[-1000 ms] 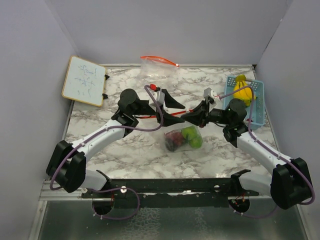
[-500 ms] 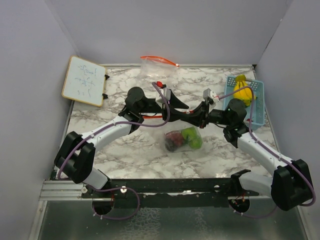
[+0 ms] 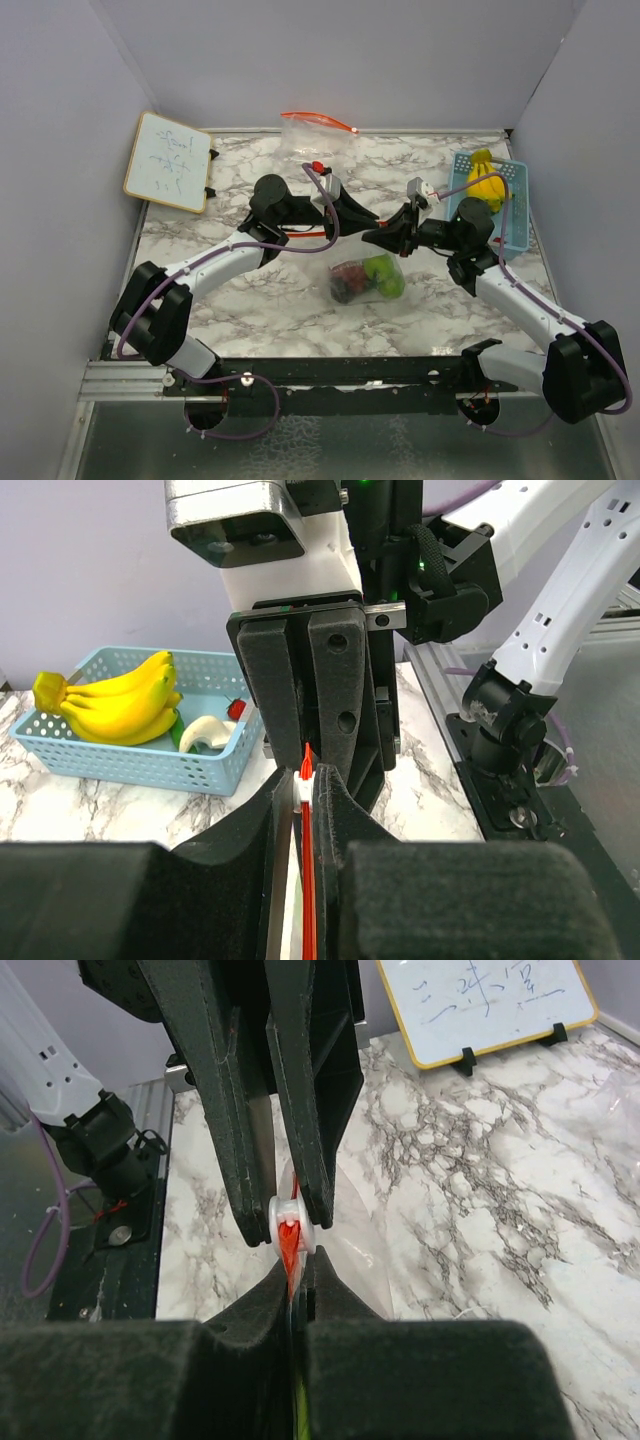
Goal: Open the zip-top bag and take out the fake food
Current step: Unzip the zipper food storage bag at the center of the board.
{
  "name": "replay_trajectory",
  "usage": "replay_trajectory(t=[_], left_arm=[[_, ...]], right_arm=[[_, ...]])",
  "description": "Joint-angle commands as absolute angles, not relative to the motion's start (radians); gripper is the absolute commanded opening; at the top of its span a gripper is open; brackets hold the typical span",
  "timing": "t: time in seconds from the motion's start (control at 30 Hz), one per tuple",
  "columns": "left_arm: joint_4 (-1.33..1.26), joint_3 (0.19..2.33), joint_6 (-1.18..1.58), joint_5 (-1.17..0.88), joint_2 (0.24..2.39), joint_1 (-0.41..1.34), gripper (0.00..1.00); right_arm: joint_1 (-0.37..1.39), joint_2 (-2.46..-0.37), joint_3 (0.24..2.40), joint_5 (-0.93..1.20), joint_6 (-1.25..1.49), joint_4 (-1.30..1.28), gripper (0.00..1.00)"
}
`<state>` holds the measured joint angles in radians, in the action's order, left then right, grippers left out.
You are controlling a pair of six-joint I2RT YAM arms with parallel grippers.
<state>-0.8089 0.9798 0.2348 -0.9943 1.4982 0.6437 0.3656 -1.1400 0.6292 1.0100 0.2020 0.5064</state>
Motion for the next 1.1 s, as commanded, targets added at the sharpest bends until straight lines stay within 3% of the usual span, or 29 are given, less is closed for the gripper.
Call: replay_trajectory(t=[0.0, 0.07, 1.07], left_arm=[[-0.850, 1.003, 0.251, -1.011, 1.505, 0.650, 0.09], [-0.848, 1.003, 0.250, -1.014, 1.506, 0.650, 0.00], [-0.845, 0.794, 0.259, -1.000, 1.372, 0.478, 0.00]], right_arm=[[0.372, -1.117, 0.650, 0.995, 0.188, 0.510, 0.01], [0.372, -1.120, 0.649, 0.996, 0.188, 0.512, 0.01], [0.371, -1.013, 0.699, 0.807, 0.084, 0.328, 0.01]])
